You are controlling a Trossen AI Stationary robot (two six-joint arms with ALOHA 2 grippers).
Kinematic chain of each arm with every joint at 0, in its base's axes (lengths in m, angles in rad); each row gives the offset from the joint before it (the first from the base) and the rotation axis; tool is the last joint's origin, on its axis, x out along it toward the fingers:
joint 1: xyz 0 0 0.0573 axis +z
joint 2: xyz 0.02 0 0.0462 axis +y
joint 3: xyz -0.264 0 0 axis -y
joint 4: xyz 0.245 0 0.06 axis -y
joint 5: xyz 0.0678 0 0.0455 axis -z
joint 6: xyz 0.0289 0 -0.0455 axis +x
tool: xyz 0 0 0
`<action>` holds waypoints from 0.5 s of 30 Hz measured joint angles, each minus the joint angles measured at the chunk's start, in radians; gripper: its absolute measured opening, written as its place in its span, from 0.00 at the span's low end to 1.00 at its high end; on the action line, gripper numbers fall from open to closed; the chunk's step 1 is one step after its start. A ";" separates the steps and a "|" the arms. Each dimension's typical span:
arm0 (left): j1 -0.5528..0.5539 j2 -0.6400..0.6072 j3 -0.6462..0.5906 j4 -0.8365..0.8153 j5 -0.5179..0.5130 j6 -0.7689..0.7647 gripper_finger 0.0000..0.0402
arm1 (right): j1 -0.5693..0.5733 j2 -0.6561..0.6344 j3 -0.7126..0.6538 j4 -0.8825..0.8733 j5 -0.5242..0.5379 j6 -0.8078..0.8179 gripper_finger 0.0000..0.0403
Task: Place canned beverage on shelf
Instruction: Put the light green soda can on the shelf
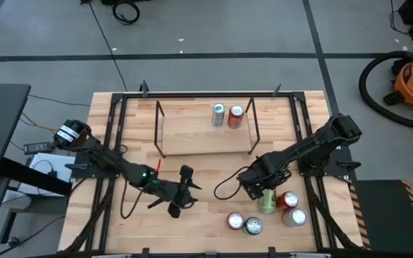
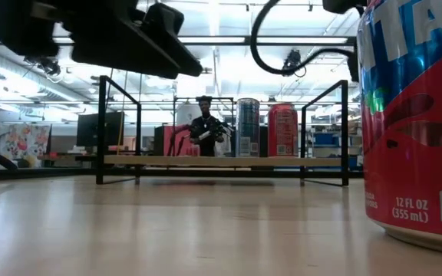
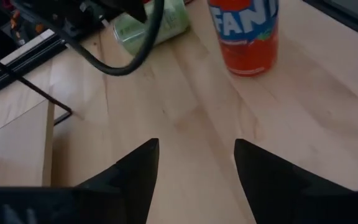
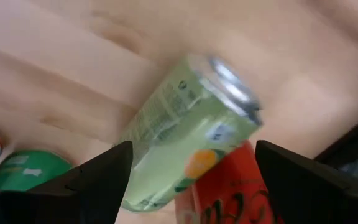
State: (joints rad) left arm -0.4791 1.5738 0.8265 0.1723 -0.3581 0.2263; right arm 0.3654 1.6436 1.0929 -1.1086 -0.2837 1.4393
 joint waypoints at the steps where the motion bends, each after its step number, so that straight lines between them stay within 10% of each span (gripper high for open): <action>1: -0.003 0.000 0.000 -0.002 -0.003 -0.006 0.55 | 0.003 0.000 -0.017 0.028 -0.009 0.004 0.87; 15: -0.016 0.000 0.000 -0.053 -0.016 -0.051 0.55 | 0.019 -0.003 -0.146 0.214 0.014 0.003 0.87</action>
State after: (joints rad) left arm -0.4949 1.5742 0.8265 0.1191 -0.3744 0.1749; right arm 0.3849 1.6402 0.9469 -0.8946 -0.2699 1.4423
